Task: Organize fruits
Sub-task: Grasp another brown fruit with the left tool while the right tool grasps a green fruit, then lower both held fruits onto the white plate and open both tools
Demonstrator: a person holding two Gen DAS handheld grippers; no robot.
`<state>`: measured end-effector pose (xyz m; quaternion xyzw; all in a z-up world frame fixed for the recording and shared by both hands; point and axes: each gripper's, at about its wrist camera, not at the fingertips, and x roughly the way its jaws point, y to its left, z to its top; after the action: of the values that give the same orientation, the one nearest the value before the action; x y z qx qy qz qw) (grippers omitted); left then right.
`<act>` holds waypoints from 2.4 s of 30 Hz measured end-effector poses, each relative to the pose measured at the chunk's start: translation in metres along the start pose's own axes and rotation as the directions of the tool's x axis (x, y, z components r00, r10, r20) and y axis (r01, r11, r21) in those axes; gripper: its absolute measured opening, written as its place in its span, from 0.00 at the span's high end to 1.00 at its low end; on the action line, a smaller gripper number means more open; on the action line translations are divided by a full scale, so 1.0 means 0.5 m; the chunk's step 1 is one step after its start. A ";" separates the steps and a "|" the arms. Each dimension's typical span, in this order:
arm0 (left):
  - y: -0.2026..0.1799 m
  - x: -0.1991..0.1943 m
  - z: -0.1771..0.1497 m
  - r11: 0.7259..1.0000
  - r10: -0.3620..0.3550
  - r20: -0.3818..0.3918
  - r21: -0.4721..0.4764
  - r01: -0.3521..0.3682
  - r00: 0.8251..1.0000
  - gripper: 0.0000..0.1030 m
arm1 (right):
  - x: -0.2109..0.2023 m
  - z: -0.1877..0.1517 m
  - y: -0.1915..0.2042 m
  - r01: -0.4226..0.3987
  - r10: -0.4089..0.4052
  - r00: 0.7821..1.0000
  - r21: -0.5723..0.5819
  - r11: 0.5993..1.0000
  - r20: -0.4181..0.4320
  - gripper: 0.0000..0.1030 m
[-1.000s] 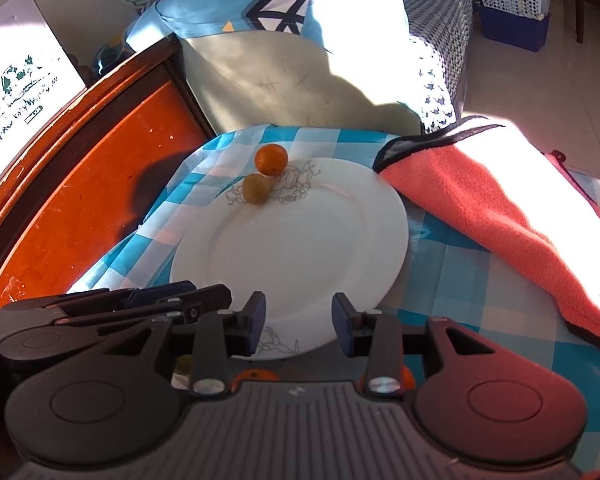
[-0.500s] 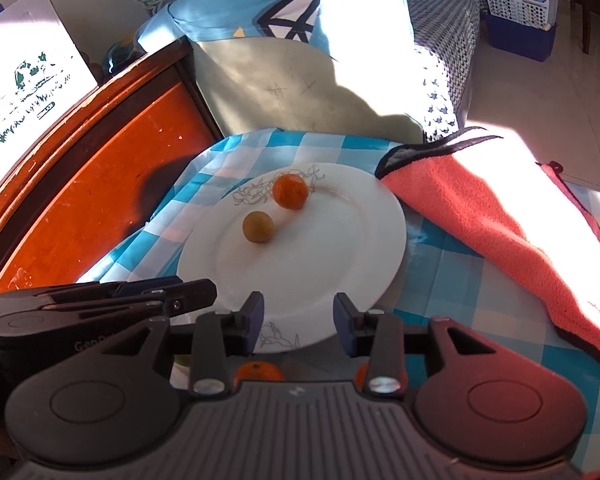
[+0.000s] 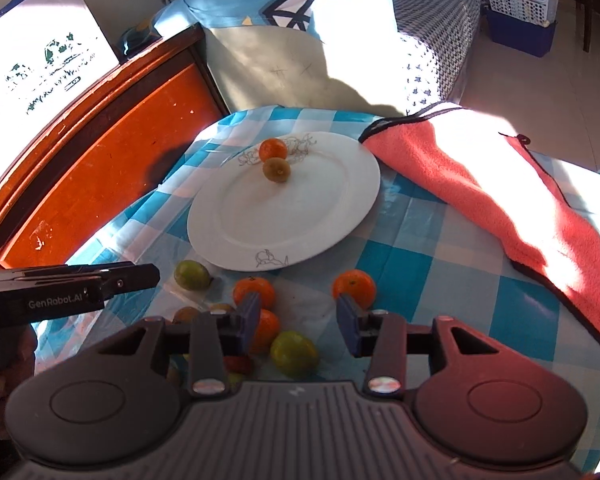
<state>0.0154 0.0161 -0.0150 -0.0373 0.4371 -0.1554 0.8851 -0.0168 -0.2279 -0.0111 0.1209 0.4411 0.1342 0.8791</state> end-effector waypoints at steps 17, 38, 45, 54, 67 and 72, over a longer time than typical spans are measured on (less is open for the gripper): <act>-0.035 -0.019 -0.115 0.996 -0.019 -0.108 0.080 0.028 0.994 0.67 | -0.033 -0.103 0.030 0.001 -0.010 0.997 -0.126 0.992 -0.076 0.54; -0.064 0.010 -0.113 0.990 0.010 -0.090 0.140 0.003 0.996 0.71 | 0.004 -0.105 0.041 0.011 -0.028 0.994 -0.149 0.989 -0.106 0.68; -0.062 -0.003 -0.112 0.992 -0.022 -0.094 0.124 0.033 0.995 0.76 | 0.001 -0.102 0.045 -0.005 -0.013 0.994 -0.156 0.988 -0.112 0.73; -0.072 -0.036 -0.090 0.992 -0.045 -0.028 0.115 0.048 0.999 0.76 | -0.031 -0.071 0.041 -0.030 0.027 0.999 -0.111 0.993 -0.036 0.73; -0.065 0.003 0.017 0.997 -0.040 0.068 0.068 0.036 0.997 0.76 | -0.005 0.028 0.040 -0.033 0.036 0.998 -0.057 0.998 0.053 0.73; -0.059 0.052 0.061 0.996 -0.030 0.084 0.092 0.023 0.996 0.76 | 0.035 0.065 0.027 -0.020 0.024 0.998 -0.057 0.998 0.054 0.73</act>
<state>0.0470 -0.0221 -0.0101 -0.0094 0.3908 -0.1852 0.9016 0.0179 -0.2124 -0.0007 0.1044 0.4114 0.1529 0.8924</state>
